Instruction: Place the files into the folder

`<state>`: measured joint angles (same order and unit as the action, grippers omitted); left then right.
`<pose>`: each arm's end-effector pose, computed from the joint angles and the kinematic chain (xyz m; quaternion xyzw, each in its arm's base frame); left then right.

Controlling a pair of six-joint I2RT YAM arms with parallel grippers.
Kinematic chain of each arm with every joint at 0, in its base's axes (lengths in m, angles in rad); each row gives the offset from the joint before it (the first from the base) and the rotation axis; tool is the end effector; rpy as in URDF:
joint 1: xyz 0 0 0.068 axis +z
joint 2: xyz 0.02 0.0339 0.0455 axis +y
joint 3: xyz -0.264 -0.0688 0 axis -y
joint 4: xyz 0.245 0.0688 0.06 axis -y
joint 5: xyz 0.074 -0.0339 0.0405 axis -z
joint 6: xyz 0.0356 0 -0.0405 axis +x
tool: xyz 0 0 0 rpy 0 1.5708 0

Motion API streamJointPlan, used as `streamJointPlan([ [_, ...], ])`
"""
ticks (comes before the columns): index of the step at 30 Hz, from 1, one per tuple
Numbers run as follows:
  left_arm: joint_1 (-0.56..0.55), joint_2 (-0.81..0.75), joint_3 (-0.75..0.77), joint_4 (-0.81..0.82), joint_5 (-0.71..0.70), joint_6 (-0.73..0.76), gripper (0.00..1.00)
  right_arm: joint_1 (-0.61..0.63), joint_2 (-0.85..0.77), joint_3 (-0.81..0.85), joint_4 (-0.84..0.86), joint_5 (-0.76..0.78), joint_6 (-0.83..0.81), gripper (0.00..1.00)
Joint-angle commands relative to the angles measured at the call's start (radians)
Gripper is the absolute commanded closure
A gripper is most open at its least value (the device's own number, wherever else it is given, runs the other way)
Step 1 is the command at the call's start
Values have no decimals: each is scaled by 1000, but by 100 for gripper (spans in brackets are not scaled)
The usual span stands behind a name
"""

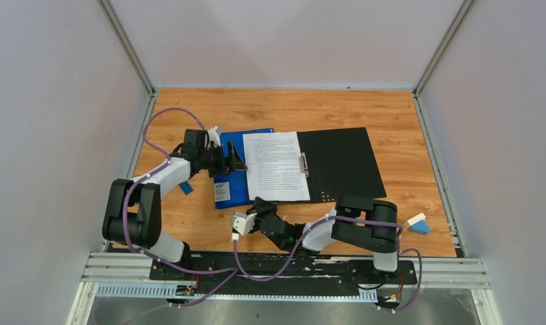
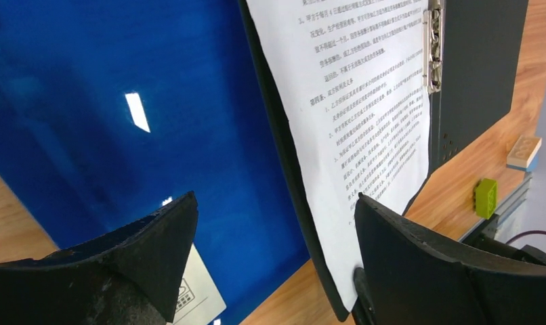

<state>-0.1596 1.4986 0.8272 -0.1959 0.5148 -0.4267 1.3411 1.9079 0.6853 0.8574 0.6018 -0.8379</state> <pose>0.2914 -0.0647 0.1913 -0.0340 0.9114 -0.3251 0.2499 0.0979 0.3302 0.1159 -0.6196 0.5131 -0.1017 0.5852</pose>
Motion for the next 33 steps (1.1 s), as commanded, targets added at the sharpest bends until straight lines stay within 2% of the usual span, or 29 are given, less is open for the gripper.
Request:
streamJointPlan([
  [1,-31,23,-27,169,53,-93,8,-4,-52,-14,85,42,50,94],
  [8,-75,92,-28,313,82,-185,10,-4,-91,-41,122,51,74,95],
  [13,-90,108,-27,378,105,-229,18,-5,-112,-55,126,43,106,95],
  [17,-93,90,-9,370,112,-233,32,-6,-128,-58,112,35,159,86],
  [19,-96,82,6,349,118,-222,47,-6,-159,-56,57,12,213,80],
  [20,-96,79,12,346,126,-221,58,-5,-178,-52,27,-6,248,77],
  [22,-98,72,23,336,128,-225,72,-5,-218,-37,-25,-11,300,71],
  [25,-104,66,62,257,111,-203,82,-5,-282,-18,-119,-40,365,62],
  [27,-113,58,101,204,86,-172,84,-6,-328,-5,-181,-59,406,60],
  [29,-126,46,134,145,68,-152,82,-6,-388,5,-251,-69,461,61],
  [31,-143,34,164,120,58,-142,66,-9,-456,14,-314,-73,518,64],
  [33,-164,29,189,126,67,-154,60,-17,-526,26,-387,-83,561,65],
])
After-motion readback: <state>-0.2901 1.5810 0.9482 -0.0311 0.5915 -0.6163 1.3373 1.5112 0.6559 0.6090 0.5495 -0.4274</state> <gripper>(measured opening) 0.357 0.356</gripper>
